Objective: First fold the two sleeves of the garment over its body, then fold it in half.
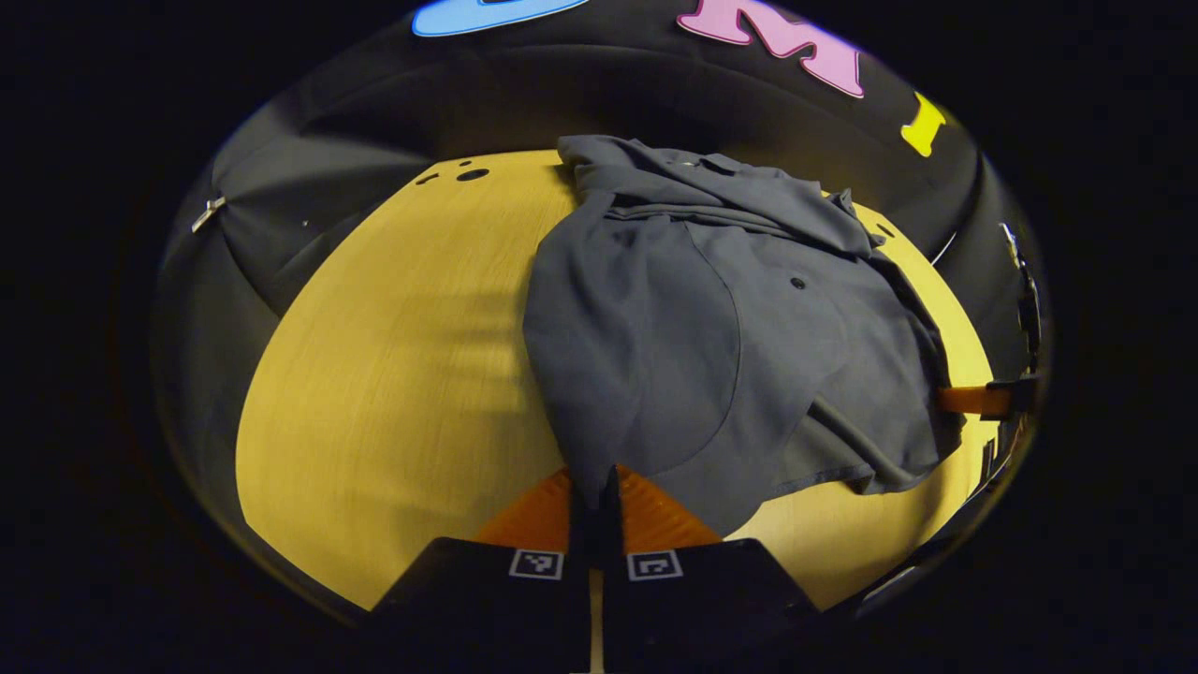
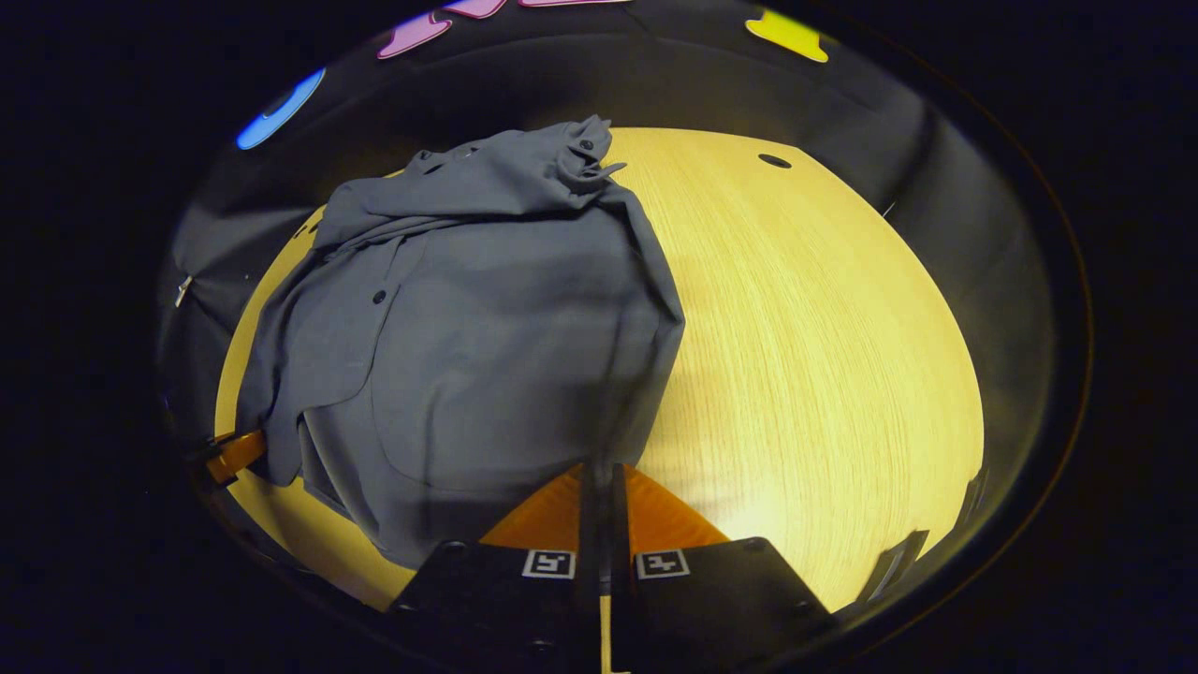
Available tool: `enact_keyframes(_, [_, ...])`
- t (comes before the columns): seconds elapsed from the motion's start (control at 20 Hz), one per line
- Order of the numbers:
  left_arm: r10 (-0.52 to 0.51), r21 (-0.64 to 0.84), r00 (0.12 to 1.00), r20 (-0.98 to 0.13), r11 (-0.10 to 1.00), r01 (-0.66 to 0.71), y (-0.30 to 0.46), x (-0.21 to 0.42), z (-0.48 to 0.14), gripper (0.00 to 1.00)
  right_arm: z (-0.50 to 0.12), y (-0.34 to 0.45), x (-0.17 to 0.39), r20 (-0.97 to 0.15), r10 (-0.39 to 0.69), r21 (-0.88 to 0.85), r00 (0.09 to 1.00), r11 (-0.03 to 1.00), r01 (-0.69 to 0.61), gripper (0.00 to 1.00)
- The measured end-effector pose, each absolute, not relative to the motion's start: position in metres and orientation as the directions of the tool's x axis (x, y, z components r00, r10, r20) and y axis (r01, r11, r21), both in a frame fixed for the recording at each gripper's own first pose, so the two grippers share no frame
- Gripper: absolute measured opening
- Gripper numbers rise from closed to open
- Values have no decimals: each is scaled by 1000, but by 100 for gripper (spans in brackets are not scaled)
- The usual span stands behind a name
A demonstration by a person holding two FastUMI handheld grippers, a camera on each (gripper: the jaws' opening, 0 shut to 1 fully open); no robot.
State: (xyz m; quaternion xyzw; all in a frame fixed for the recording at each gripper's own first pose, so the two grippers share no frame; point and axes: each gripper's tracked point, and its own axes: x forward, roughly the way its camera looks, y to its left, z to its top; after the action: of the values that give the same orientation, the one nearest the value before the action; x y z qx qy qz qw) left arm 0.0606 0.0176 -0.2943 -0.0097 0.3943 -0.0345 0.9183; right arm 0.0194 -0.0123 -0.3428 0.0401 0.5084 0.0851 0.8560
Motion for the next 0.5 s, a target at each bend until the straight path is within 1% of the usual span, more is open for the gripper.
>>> enact_keyframes(0.1, [-80,-63,687,-722,997,49,16,58,-295,6,-344,-12,21,-866,201,176,457,980,-97,6])
enact_keyframes(0.3, [-88,-69,672,-735,996,55,13,58,-293,6,-343,-13,22,-869,208,192,449,978,-81,6])
enact_keyframes(0.45, [-122,-114,675,-727,992,57,8,60,-279,6,-337,-12,24,-863,206,170,462,978,-118,6])
enact_keyframes(0.5, [-129,-129,679,-723,990,51,7,61,-275,2,-333,-11,26,-858,209,165,470,977,-133,6])
